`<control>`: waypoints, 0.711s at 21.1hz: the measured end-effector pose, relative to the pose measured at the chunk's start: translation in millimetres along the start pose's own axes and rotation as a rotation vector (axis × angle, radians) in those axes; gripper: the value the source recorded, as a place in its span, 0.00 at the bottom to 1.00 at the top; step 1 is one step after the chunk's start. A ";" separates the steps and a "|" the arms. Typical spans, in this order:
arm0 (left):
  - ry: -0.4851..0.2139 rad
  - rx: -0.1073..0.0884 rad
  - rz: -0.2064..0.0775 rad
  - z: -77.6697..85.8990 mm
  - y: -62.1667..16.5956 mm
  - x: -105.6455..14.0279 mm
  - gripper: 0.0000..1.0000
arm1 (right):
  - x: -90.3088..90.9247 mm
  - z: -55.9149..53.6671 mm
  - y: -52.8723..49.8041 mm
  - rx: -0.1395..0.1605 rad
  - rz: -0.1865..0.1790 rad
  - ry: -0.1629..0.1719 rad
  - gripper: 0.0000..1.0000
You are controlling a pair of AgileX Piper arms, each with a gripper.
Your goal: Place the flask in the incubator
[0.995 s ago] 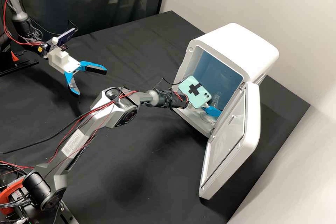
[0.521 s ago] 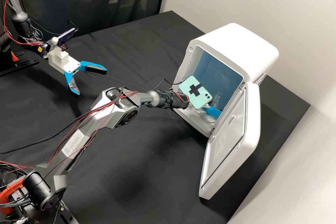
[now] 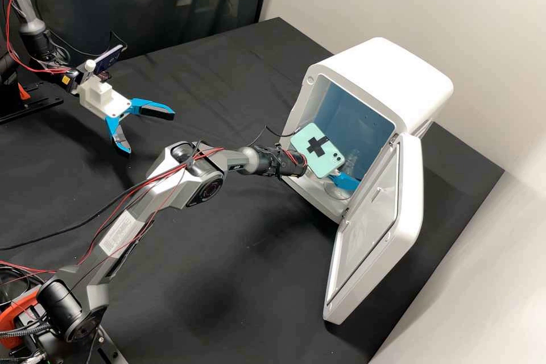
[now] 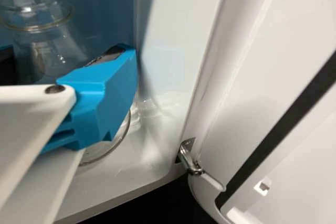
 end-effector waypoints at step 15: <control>0.013 -0.001 0.003 -2.7 0.5 -0.6 1.00 | -10.6 -9.8 -5.9 0.048 -0.054 0.030 1.00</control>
